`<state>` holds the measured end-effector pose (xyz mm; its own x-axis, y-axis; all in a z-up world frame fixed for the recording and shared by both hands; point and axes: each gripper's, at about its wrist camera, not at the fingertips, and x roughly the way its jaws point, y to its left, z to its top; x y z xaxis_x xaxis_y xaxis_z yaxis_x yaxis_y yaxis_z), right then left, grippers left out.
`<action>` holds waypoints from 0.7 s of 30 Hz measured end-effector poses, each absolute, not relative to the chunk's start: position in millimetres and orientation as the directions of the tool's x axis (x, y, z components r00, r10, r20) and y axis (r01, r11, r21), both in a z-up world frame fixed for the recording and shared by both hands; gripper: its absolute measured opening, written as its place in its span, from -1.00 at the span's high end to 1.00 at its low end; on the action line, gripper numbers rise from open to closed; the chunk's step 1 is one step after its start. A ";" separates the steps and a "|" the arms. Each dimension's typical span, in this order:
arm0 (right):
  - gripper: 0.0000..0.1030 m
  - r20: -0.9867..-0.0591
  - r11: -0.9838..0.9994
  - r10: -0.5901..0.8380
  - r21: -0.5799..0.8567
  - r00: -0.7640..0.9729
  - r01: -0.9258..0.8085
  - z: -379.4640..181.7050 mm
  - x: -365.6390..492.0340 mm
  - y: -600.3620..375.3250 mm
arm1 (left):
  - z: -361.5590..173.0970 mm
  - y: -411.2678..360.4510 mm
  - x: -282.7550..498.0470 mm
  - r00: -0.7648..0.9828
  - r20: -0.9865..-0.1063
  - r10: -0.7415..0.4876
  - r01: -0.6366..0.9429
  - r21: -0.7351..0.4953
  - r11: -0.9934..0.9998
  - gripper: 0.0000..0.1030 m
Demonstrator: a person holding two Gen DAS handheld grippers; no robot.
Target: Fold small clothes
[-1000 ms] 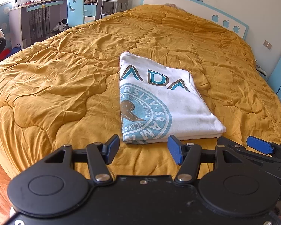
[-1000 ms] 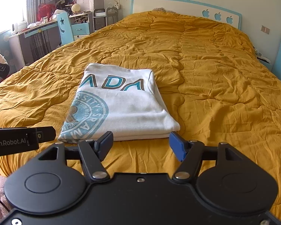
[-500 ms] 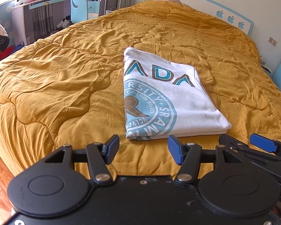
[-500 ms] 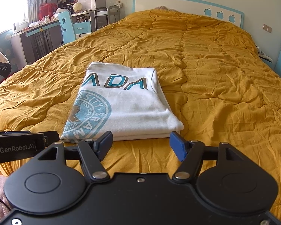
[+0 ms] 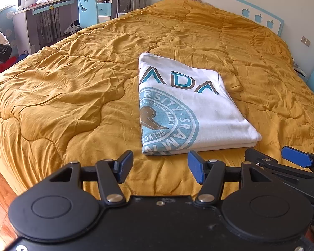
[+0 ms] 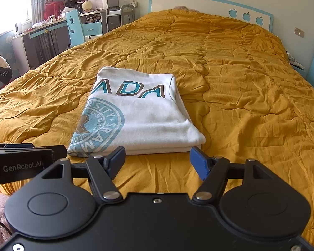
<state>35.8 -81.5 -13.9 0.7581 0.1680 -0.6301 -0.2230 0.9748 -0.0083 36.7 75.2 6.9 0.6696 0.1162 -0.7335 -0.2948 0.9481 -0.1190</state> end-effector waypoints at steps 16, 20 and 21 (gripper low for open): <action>-0.36 -0.631 0.975 0.169 -0.007 0.757 -0.224 -14.5 38.8 -82.9 | 1.6 75.5 41.9 0.653 -0.749 0.117 -0.296 -0.110 0.949 -0.21; -0.37 -0.635 0.975 0.166 -0.010 0.755 -0.223 -16.1 39.2 -82.1 | -0.2 76.3 43.9 0.649 -0.752 0.113 -0.293 -0.110 0.950 -0.21; -0.37 -0.637 0.975 0.166 -0.011 0.753 -0.224 -17.8 40.1 -82.1 | -0.3 76.0 43.7 0.649 -0.752 0.115 -0.293 -0.109 0.950 -0.21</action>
